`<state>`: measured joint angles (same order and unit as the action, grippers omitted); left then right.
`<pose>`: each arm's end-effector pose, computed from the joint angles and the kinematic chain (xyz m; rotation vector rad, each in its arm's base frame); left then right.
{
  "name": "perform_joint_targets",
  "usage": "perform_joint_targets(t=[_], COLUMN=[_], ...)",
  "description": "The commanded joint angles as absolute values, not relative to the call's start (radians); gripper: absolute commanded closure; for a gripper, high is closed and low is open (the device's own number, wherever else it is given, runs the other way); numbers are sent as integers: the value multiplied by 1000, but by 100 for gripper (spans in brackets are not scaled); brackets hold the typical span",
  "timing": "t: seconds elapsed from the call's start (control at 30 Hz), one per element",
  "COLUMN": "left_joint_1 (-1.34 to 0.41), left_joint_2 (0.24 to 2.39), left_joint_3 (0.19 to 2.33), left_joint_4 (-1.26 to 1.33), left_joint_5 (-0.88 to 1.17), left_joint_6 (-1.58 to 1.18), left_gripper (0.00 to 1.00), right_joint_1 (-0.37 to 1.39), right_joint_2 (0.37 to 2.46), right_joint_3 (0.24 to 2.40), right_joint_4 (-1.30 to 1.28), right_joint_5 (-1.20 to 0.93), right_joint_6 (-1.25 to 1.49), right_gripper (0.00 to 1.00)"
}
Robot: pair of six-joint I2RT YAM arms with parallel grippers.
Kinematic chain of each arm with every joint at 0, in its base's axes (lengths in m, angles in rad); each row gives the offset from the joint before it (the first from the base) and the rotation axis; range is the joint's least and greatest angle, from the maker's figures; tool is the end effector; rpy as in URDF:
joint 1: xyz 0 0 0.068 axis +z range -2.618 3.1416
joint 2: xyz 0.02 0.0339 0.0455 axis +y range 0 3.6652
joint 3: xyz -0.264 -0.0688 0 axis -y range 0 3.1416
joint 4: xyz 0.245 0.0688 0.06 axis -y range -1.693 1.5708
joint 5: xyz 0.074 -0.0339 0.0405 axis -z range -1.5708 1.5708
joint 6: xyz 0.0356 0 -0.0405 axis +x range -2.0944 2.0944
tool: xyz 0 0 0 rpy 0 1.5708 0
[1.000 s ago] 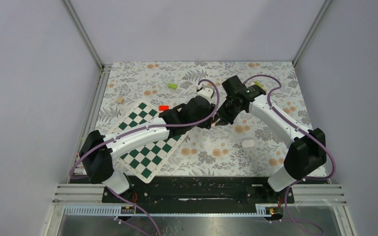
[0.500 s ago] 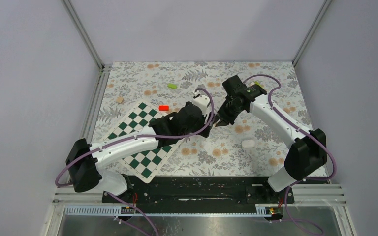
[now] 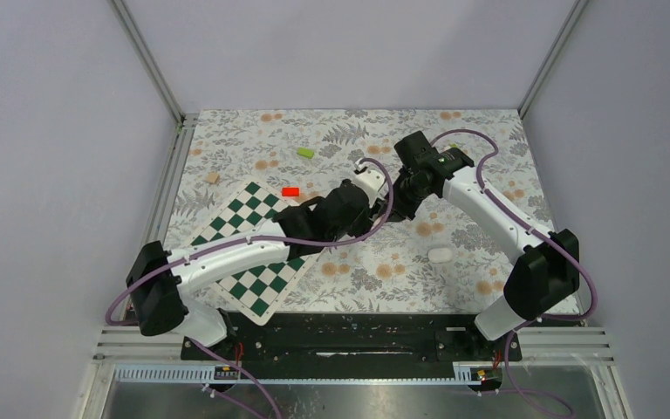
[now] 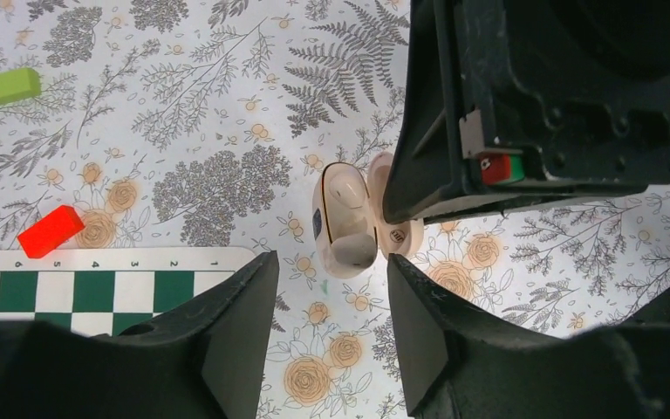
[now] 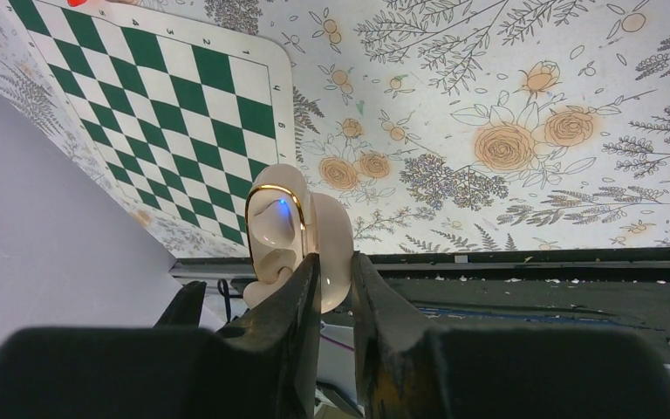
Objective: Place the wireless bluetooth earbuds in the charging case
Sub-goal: Place the charging case with the earbuds at the center of the board.
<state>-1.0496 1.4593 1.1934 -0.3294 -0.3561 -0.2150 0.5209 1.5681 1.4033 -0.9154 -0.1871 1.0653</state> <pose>0.1759 -0.2815 0.3092 0.6792 2.0351 -0.3596 0.2761 0.1661 0.3004 0.7009 2.7598 0.6952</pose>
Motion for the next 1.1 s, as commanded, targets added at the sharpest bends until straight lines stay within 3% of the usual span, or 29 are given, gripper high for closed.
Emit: perform_joint_targets(t=[0.0,0.2,0.4,1.07], left_joint_1=[-1067,-1082,-1094,-1115], left_joint_2=[1484,1514,1540,1598], left_joint_3=[1289,1348,1385,1440], left_joint_4=[-367,-431,-477,-543], left_joint_5=[-432,-444,-459,-501], left_joint_6=[-224,-237,-239,-268], left_gripper=[50,51,63,67], right_joint_1=[526,526,526,526], right_joint_2=[1561,1563,1559,1552], right_joint_3=[1439,1436,1433,1419], right_joint_4=[-938,-938,-938,-923], right_joint_5=[-209,-215,-215,-221], right_joint_6=[1051,1049,1048,1055], right_gripper=[100,100,100,100])
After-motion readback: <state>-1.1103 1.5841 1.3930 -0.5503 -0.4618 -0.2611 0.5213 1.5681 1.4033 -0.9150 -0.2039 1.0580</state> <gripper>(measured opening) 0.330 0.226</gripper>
